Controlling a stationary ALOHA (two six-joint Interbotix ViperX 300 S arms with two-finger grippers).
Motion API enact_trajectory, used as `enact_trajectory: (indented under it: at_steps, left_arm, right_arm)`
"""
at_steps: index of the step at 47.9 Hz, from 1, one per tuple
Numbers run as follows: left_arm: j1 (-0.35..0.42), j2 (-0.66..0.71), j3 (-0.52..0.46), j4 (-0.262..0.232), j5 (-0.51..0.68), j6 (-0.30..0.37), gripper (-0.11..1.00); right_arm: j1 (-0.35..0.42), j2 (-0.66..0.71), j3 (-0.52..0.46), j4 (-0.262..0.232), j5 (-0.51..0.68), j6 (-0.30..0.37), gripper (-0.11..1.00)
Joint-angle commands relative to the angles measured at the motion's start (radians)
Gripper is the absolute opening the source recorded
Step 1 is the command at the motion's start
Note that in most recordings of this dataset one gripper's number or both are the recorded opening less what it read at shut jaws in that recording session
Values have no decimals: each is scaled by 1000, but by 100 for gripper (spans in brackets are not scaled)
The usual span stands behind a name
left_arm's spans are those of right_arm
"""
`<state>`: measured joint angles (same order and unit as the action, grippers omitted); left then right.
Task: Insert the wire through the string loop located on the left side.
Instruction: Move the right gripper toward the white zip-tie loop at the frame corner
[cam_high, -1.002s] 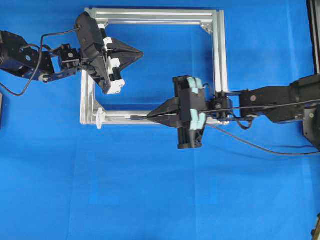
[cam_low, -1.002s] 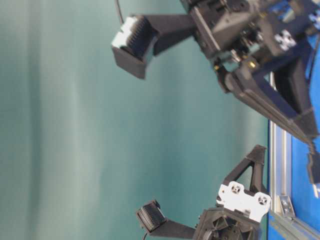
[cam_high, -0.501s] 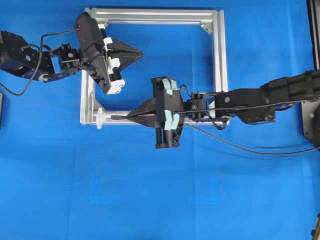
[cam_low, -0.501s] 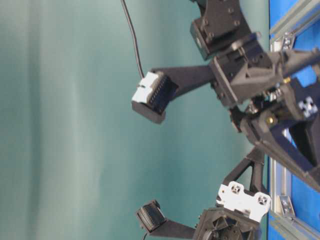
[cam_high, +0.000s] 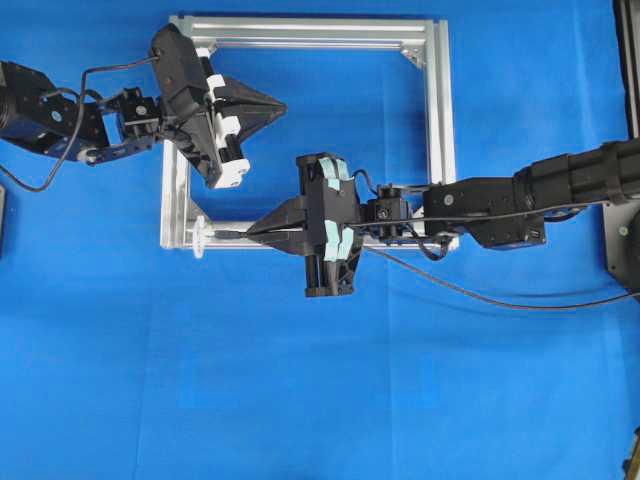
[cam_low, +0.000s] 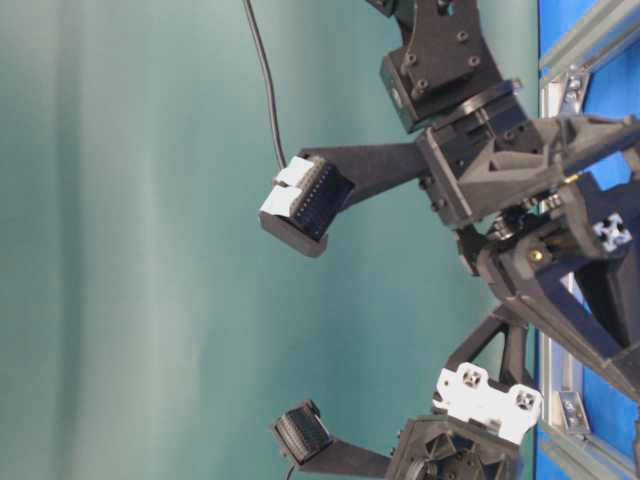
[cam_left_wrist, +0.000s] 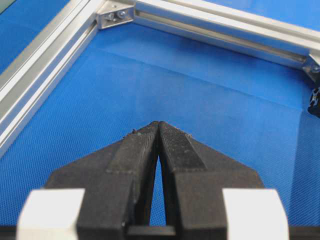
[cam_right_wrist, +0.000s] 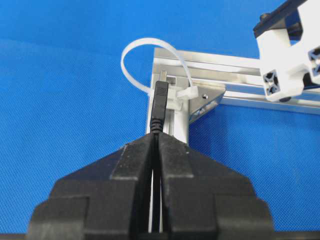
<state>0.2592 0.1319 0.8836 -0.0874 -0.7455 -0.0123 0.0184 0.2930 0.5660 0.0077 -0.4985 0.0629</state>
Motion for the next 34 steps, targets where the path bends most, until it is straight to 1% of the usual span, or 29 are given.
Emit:
enact_trajectory:
  at_steps: [1,34]
  left_arm:
    - [-2,-29,-9,2,-11,0,0]
    - [-2,-29,-8,2,-11,0,0]
  right_arm:
    - [0,-18,-18,-2,-12,-2,0]
    - [0,-18,-15,-2,-20,-2,0]
